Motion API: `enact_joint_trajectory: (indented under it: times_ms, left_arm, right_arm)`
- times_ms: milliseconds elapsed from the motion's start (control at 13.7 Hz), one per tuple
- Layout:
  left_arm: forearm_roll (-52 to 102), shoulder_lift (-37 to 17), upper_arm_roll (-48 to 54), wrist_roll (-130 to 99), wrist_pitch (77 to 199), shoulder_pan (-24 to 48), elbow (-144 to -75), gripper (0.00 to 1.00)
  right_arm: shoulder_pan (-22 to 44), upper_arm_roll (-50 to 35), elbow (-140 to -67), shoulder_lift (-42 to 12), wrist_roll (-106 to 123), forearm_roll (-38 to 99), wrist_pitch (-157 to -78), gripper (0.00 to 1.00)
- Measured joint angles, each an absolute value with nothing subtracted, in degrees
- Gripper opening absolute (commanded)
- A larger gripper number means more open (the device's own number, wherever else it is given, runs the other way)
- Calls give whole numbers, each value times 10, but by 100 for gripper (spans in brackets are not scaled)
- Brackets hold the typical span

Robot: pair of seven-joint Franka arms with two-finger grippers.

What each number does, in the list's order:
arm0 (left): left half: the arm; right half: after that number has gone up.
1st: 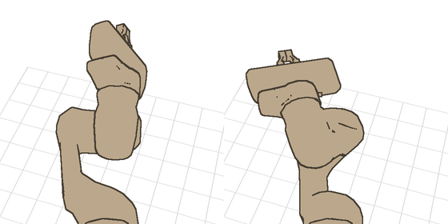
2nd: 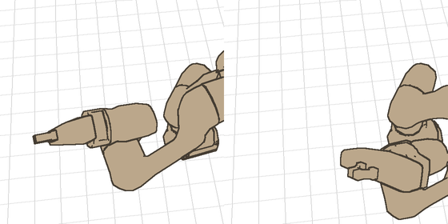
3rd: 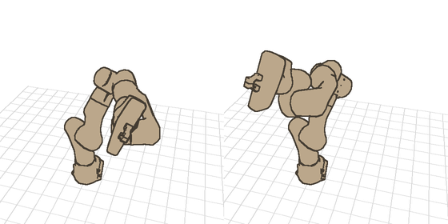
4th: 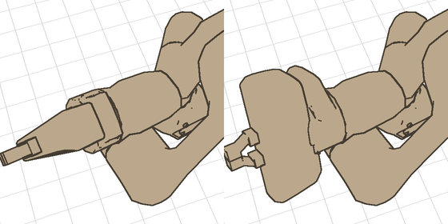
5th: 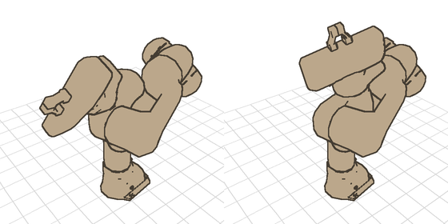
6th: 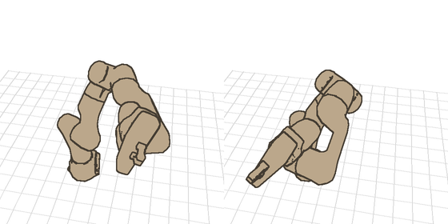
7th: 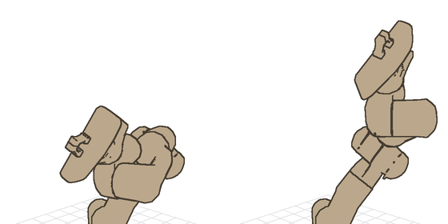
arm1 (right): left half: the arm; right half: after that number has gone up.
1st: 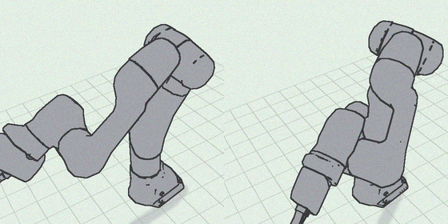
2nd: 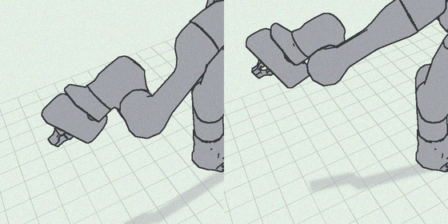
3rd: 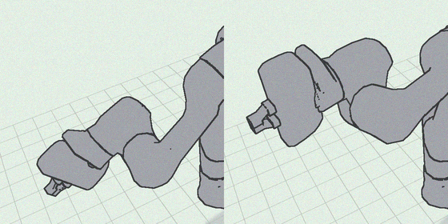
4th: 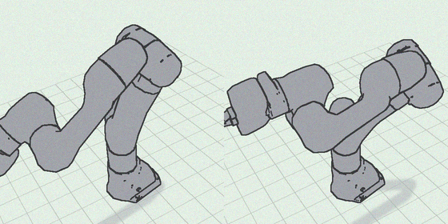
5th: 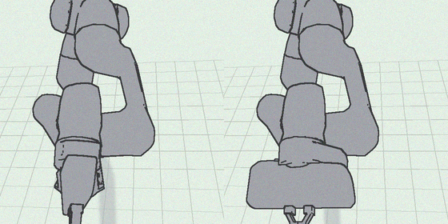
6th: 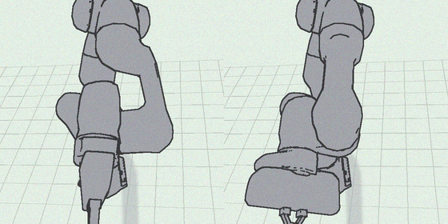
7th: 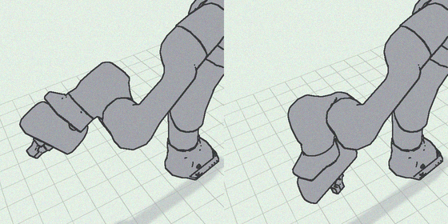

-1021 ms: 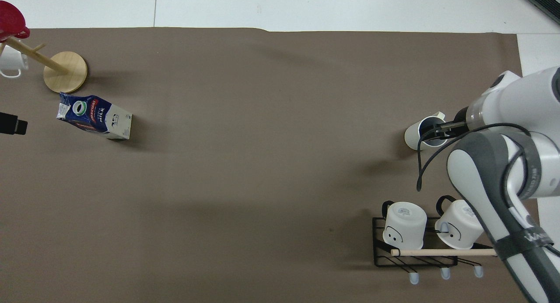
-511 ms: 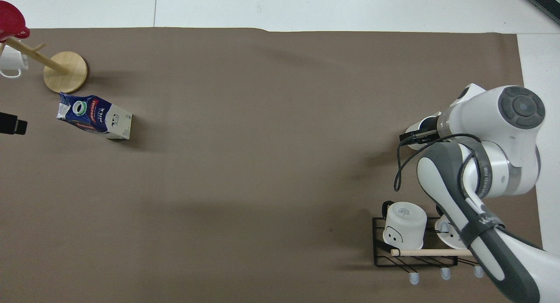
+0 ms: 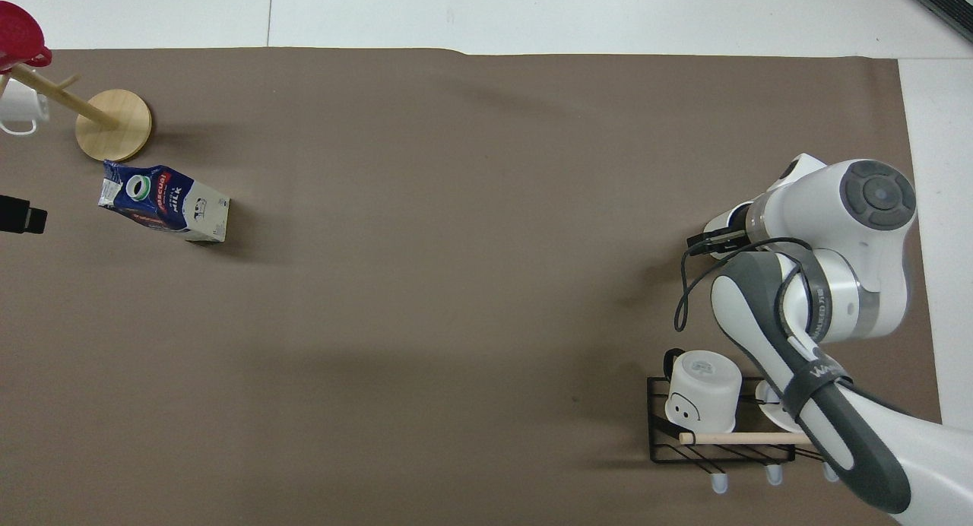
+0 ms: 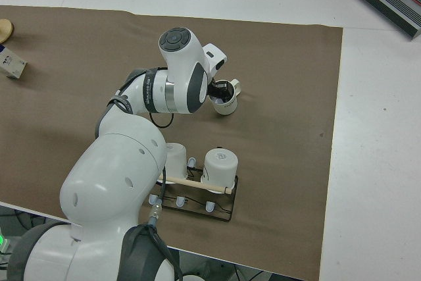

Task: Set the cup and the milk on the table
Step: 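Grasp the white mug with the right gripper and lift it, then carry the white mug with the right gripper toward the table center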

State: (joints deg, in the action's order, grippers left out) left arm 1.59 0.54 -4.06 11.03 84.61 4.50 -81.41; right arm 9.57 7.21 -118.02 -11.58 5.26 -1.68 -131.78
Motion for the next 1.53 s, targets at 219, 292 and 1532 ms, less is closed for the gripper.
enact_joint_trajectory:
  times_ms: [219, 292, 1532]
  left_arm:
    - [16, 5, -41, 110, 846, 45, -814, 100]
    - [16, 5, -41, 110, 846, 45, -814, 100]
    - [16, 5, -41, 110, 846, 45, -814, 100]
  right_arm:
    - [95, 73, -1181, -116, 62, -17, -1318, 0]
    - [95, 73, -1181, -116, 62, -17, -1318, 0]
    - [184, 70, -991, -121, -149, -14, -1101, 0]
